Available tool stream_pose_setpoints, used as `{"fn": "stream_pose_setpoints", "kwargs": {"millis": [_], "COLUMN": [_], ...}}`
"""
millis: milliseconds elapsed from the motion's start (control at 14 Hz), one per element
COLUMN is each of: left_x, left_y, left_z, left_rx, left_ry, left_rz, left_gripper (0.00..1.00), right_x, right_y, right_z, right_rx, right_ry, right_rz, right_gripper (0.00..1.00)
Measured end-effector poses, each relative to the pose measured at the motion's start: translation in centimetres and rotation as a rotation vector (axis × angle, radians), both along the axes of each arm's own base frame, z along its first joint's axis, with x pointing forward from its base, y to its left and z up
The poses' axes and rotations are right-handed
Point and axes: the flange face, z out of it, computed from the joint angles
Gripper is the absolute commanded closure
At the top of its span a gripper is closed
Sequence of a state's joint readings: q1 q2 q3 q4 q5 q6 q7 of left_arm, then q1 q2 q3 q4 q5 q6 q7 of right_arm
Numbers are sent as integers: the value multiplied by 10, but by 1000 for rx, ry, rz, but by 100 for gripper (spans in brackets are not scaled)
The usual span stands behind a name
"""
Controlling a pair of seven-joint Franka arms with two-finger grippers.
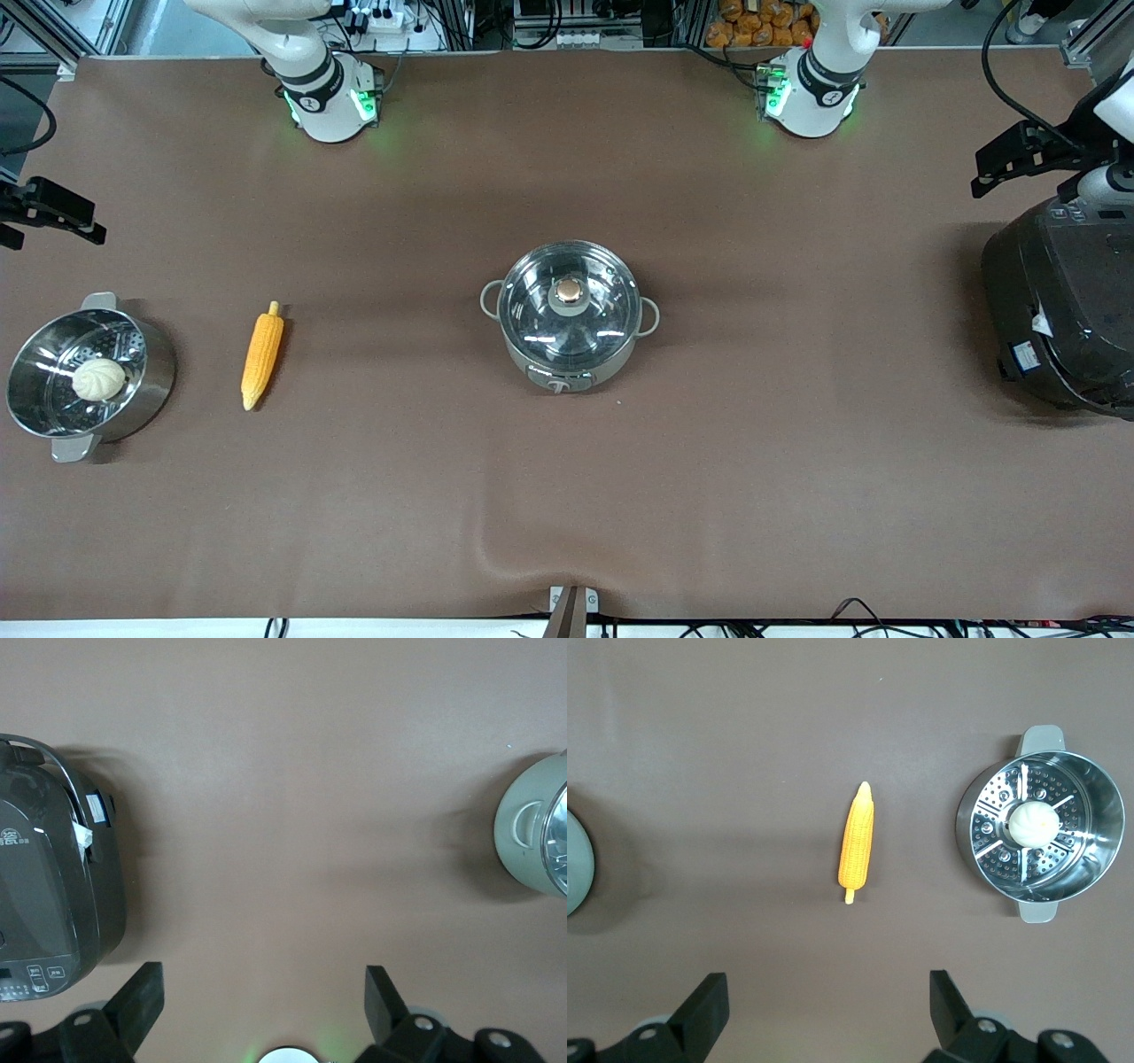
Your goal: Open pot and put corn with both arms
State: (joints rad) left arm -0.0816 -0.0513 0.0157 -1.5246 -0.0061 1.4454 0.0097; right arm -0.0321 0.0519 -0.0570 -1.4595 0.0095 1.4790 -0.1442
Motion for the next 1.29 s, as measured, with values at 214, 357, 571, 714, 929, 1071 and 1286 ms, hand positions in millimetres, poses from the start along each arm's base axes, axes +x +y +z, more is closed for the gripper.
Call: {"fn": "stream_pose_setpoints", "kwargs": {"millis": [214, 357, 571, 714, 929, 1071, 1286], "left_x": [0, -1, 1, 7, 19, 27, 40], "left_y": [2, 2, -1, -7, -32, -54, -80], "left_z": [1, 4, -1, -12, -38, -59, -87], "left_rx": [0, 0, 2, 4, -13, -59, -109], "left_ry": [-2, 3, 28, 49, 101, 143, 186], "left_rz": [4, 4, -2, -12, -52, -79, -69], "left_gripper": [0, 0, 0, 0, 0, 0, 0], "right_x": [0, 0, 0, 1, 11, 25, 45], "right_y": [0, 0, 0, 0, 3, 9, 22], "right_z": [0, 0, -1, -3, -25, -57, -130], "right_rx": [0, 0, 0, 0, 0, 0, -5], "right_ry": [0, 0, 1, -2, -5, -12, -60], "right_rz": [0, 0, 0, 1, 6, 16, 39], "right_gripper": [0, 0, 0, 0, 0, 0, 0]}}
